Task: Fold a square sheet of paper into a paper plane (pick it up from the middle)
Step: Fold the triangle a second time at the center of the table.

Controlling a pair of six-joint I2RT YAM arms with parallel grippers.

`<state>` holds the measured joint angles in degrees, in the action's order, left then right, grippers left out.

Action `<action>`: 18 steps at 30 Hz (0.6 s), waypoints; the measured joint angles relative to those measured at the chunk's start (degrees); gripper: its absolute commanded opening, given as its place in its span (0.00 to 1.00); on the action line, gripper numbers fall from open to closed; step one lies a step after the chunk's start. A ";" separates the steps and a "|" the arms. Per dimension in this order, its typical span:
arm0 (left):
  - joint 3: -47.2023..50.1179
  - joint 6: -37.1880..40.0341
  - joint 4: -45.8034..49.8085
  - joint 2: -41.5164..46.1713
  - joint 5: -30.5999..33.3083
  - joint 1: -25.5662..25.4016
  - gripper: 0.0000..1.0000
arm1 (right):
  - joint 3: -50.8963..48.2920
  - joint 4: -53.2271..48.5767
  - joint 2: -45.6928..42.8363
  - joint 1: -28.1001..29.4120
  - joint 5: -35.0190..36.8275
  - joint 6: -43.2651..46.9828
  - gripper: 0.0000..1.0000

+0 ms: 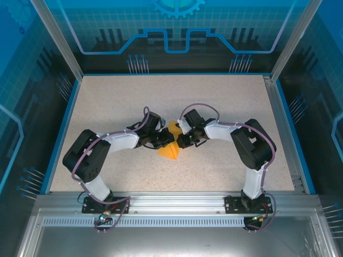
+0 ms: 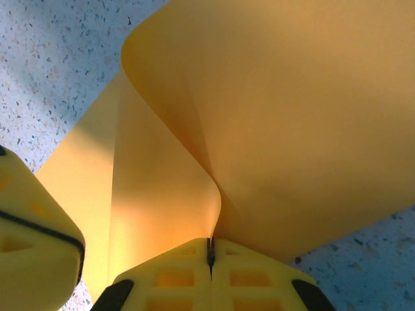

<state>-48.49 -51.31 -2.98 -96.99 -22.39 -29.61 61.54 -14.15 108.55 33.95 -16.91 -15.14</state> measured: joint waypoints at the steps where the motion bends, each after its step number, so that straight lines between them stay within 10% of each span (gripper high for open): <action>1: 0.00 0.07 0.00 0.00 0.00 0.07 0.10 | -0.04 0.02 0.00 0.00 0.00 -0.02 0.04; 18: -0.61 3.21 0.87 -6.43 0.96 1.33 0.09 | -0.09 0.09 0.00 -0.02 -0.02 -0.04 0.04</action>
<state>-49.10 -48.10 -2.11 -103.42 -21.43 -28.27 61.45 -14.06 108.55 33.93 -16.93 -15.18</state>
